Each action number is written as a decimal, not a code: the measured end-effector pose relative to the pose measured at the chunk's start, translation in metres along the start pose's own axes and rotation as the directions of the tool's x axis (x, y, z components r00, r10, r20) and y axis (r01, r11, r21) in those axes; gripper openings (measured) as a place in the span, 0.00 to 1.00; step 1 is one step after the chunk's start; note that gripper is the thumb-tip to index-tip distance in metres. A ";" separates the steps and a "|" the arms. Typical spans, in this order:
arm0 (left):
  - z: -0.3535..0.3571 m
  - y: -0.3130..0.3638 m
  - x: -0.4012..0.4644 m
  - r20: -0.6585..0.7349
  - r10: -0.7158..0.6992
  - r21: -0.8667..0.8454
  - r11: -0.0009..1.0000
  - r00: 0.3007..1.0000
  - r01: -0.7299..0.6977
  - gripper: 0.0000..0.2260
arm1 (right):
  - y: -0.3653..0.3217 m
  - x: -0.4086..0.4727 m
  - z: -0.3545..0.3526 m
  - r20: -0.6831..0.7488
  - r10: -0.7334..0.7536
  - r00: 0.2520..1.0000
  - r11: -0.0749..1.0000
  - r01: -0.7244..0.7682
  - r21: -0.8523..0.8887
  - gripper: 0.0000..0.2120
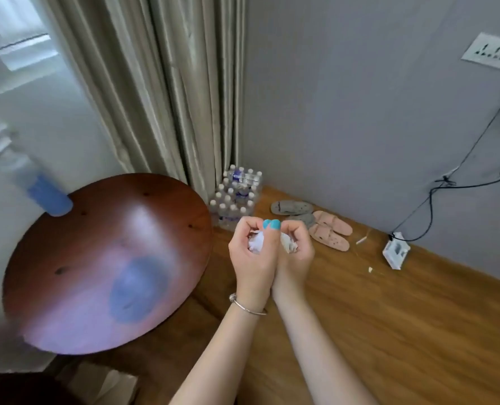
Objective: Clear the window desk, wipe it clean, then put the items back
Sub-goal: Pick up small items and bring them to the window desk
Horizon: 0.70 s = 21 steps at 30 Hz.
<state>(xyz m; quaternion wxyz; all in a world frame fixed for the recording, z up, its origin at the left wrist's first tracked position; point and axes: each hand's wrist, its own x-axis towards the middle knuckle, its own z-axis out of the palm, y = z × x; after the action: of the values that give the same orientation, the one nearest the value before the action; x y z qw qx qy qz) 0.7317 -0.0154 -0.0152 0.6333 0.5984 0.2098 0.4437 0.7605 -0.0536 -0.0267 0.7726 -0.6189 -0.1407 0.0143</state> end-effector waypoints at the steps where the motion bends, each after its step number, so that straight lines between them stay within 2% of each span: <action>1: 0.009 -0.011 0.007 0.010 -0.021 -0.014 1.000 1.000 0.021 0.13 | 0.009 0.012 -0.004 -0.019 0.004 1.000 1.000 -0.005 -0.012 0.10; 7: 0.051 -0.083 0.054 0.058 -0.159 -0.051 0.985 0.986 0.162 0.13 | 0.077 0.081 -0.010 -0.104 0.043 0.994 0.996 -0.051 -0.079 0.09; 12: 0.069 -0.164 0.086 0.102 -0.224 -0.014 0.974 0.969 0.227 0.14 | 0.153 0.122 -0.015 -0.184 0.112 0.976 0.987 -0.130 -0.091 0.11; 17: 0.083 -0.250 0.103 0.111 -0.297 -0.010 0.954 0.948 0.300 0.09 | 0.233 0.152 -0.025 -0.211 0.160 0.964 0.980 -0.181 -0.084 0.13; 21: 0.083 -0.324 0.106 0.091 -0.286 -0.012 0.957 0.954 0.288 0.16 | 0.307 0.161 -0.035 -0.220 0.200 0.955 0.970 -0.224 -0.089 0.13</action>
<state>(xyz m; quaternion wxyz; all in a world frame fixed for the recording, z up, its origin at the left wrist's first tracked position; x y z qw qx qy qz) 0.9532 0.0592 -0.2772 0.7071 0.5726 0.2608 0.3227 0.9697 0.0165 -0.2963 0.7407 -0.6713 0.0084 0.0240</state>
